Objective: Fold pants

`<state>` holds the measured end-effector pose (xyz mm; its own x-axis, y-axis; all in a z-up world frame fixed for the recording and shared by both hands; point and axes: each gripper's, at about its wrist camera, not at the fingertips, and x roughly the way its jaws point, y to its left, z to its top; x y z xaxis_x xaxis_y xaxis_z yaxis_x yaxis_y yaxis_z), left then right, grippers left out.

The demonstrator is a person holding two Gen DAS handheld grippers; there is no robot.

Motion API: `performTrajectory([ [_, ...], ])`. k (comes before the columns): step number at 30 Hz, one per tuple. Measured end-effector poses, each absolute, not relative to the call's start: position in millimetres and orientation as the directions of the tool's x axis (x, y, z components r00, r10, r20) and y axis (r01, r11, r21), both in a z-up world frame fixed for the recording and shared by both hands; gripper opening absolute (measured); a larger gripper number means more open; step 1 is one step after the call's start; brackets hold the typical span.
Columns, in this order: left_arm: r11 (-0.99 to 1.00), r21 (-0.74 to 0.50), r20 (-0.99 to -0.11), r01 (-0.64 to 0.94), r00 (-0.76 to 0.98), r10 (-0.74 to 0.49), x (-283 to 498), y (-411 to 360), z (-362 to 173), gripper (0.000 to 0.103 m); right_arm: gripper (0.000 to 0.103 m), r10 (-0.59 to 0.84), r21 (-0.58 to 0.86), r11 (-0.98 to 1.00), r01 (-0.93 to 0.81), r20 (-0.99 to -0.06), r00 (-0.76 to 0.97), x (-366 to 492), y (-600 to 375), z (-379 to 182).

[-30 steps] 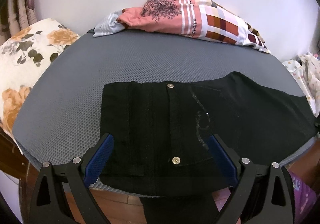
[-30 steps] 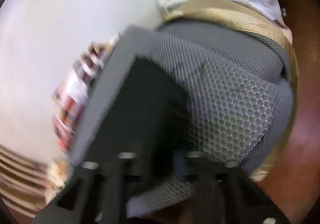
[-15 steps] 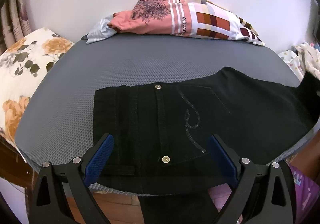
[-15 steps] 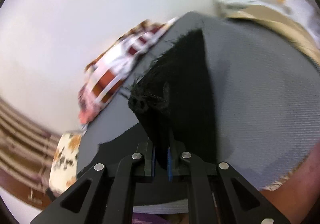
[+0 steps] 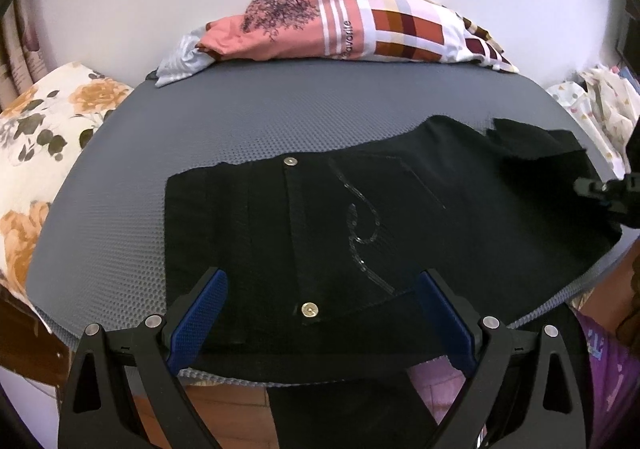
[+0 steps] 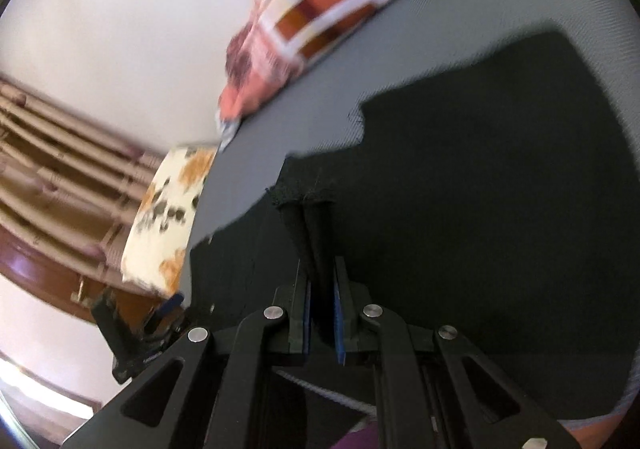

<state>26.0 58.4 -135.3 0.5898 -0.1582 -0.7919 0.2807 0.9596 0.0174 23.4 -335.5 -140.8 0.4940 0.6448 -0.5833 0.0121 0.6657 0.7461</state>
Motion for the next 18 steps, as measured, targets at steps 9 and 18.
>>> performTrajectory([
  [9, 0.947, 0.030, -0.812, 0.319, 0.561, -0.163, 25.8, 46.0, -143.3, 0.095, 0.011, 0.650, 0.694, 0.718, -0.060, -0.636, 0.415, 17.6, -287.0, -151.9],
  [18, 0.946, 0.020, -0.824, 0.323, 0.542, -0.168, 26.5, 44.5, -149.1, 0.095, 0.011, 0.605, 0.595, 0.788, -0.159, -0.697, 0.385, 8.4, -262.3, -151.5],
])
